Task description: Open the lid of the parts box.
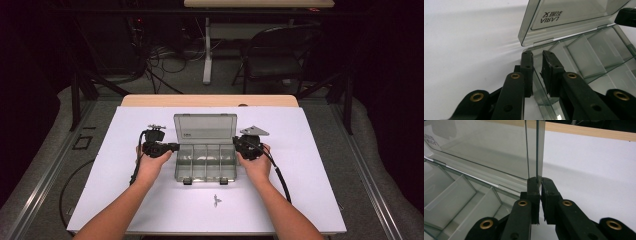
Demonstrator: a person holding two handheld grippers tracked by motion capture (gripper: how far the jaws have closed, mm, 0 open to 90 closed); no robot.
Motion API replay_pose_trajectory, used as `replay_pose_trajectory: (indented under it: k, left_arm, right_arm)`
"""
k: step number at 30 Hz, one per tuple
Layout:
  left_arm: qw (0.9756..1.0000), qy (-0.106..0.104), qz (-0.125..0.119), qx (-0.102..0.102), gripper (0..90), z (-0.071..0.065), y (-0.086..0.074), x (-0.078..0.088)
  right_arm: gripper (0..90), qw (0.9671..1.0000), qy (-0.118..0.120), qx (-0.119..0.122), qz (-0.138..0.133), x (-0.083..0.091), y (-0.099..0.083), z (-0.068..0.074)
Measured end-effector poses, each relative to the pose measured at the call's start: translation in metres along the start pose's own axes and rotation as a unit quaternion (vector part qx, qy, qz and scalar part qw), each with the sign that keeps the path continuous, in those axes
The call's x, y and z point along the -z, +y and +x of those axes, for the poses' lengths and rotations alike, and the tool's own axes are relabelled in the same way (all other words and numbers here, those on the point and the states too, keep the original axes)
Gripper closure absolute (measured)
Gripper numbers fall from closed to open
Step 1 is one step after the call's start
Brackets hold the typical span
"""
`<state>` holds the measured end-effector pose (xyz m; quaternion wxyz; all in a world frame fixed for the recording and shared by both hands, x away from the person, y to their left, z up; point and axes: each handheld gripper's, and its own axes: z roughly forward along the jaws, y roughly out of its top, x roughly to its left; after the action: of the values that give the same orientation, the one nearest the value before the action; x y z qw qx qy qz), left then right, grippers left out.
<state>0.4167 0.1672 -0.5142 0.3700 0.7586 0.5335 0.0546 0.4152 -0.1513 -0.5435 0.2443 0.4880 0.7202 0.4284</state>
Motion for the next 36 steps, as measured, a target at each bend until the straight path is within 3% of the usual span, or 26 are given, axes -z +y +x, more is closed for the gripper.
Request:
replay_pose_trajectory:
  k: [11,23,27,36]
  left_arm:
    - [0.9998,0.011,0.012,-0.01,83.9,-0.003,-0.004,-0.007]
    - [0.9999,0.011,-0.004,-0.003,85.4,-0.002,-0.008,-0.007]
    - [0.9997,0.017,-0.008,0.015,86.0,-0.004,-0.009,-0.007]
    - [0.9993,0.021,-0.01,0.03,86.7,-0.005,-0.01,-0.007]
  right_arm:
    - [85.7,1.0,0.0,-0.001,-0.001,0.0,0.0,0.0]
    - [85.6,1.0,-0.001,-0.003,-0.004,0.0,-0.001,0.0]
    - [85.6,1.0,-0.001,-0.005,-0.004,0.0,-0.001,0.0]
    - [85.6,0.9999,-0.001,-0.009,-0.005,-0.001,-0.002,0.0]
